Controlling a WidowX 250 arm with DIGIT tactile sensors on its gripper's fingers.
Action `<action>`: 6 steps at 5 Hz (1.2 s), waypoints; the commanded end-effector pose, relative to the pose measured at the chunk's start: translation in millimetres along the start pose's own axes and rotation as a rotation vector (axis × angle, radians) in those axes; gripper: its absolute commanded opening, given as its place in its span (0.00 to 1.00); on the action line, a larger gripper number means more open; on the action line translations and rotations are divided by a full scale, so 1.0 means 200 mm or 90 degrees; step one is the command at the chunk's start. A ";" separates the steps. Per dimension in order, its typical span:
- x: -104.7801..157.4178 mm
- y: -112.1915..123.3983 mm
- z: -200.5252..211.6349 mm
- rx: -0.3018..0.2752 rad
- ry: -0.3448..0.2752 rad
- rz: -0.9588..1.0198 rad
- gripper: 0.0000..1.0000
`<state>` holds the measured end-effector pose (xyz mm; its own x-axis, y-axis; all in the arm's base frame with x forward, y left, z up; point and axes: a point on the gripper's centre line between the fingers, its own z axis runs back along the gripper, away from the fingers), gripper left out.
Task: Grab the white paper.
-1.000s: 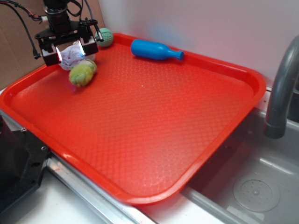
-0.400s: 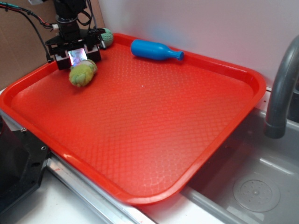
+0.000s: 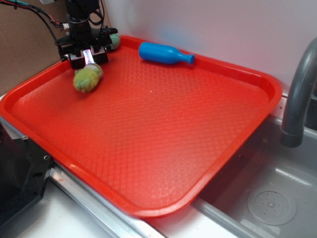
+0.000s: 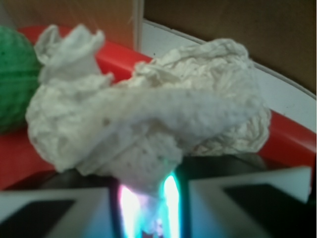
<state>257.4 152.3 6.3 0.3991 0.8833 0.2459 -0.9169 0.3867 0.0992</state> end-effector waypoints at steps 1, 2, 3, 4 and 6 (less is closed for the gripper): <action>-0.07 0.08 0.02 0.002 0.009 -0.030 0.00; -0.09 0.09 0.07 -0.009 0.004 -0.049 0.00; -0.15 0.11 0.29 -0.024 -0.024 -0.131 0.00; -0.26 0.14 0.57 -0.100 -0.066 -0.260 0.00; -0.31 0.16 1.09 -0.197 -0.097 -0.430 0.00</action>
<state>215.3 37.6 192.2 0.8601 0.3985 0.3186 -0.4259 0.9046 0.0181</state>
